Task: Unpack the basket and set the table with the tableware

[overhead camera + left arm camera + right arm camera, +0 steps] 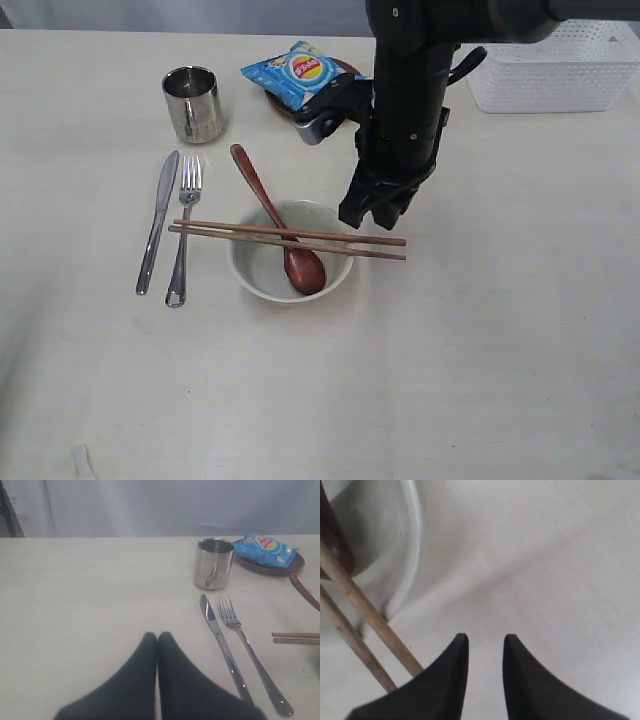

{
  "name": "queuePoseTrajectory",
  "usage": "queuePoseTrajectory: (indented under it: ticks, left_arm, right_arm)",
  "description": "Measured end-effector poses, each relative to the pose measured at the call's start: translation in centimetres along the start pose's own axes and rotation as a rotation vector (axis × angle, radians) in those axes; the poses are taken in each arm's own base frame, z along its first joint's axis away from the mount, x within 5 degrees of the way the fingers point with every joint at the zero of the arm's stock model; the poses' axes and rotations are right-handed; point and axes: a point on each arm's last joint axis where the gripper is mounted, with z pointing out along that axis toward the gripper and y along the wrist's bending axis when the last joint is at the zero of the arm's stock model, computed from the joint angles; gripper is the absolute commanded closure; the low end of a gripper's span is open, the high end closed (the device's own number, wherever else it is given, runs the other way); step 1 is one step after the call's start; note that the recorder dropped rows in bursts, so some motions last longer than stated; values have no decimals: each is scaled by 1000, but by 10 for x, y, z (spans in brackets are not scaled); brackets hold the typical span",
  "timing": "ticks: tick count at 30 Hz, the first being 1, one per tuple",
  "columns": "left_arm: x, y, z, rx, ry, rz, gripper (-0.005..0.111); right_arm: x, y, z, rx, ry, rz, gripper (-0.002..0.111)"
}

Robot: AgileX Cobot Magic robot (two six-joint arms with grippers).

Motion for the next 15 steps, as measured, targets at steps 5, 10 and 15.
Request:
queuePoseTrajectory:
  ticks: [5, 10, 15]
  left_arm:
    - [0, 0, 0, 0, 0, 0, 107]
    - [0, 0, 0, 0, 0, 0, 107]
    - [0, 0, 0, 0, 0, 0, 107]
  right_arm:
    - [4, 2, 8, -5, 11, 2, 83]
    - [6, 4, 11, -19, 23, 7, 83]
    - [8, 6, 12, -40, 39, 14, 83]
